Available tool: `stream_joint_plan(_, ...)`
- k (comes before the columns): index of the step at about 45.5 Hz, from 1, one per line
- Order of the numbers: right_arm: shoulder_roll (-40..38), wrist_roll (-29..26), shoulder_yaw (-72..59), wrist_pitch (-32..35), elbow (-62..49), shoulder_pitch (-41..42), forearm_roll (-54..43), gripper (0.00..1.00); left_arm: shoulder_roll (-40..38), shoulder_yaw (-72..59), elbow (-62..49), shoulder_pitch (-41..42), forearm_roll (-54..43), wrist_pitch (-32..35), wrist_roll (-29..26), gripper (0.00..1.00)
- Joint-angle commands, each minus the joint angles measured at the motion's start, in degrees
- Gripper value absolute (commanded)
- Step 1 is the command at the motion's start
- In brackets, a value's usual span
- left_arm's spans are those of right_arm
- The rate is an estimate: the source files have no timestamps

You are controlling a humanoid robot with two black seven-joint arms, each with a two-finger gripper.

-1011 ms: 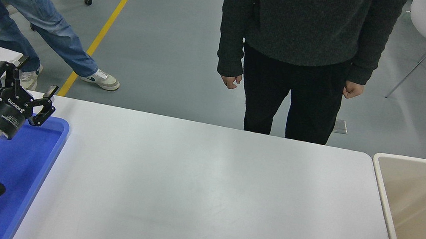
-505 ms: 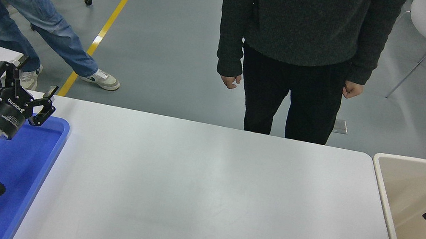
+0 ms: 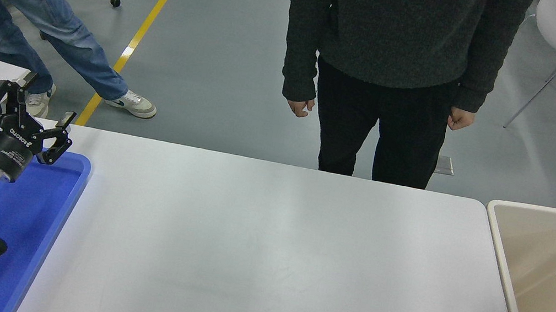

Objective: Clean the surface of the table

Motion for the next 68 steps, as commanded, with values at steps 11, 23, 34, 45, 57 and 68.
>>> stream_joint_plan(11, -0.42, -0.01, 0.16, -0.02, 0.28, 0.52, 3.48, 1.00, 0.02, 0.00, -0.07, 0.00, 0.00, 0.00, 0.00, 1.00)
stream_joint_plan(23, -0.42, 0.08, 0.60, 0.24, 0.90, 1.49, 3.66, 1.00, 0.02, 0.00, 0.01, 0.00, 0.00, 0.00, 0.00, 1.00)
stream_joint_plan(34, -4.63, 0.34, 2.53, 0.59, 6.78, 2.72, 3.75, 1.00, 0.02, 0.00, -0.07, 0.00, 0.00, 0.00, 0.00, 1.00)
stream_joint_plan(45, -15.52, 1.22, 12.46, 0.77, 24.17, 3.07, 3.75, 1.00, 0.02, 0.00, 0.01, 0.00, 0.00, 0.00, 0.00, 1.00)
stream_joint_plan(57, -22.04, 2.45, 22.74, 0.86, 40.53, 2.72, 3.66, 1.00, 0.02, 0.00, 0.01, 0.00, 0.00, 0.00, 0.00, 1.00)
stream_joint_plan(68, -18.53, 3.68, 37.94, 0.68, 48.71, -1.23, 3.75, 1.00, -0.06, 0.00, -0.07, 0.00, 0.00, 0.00, 0.00, 1.00)
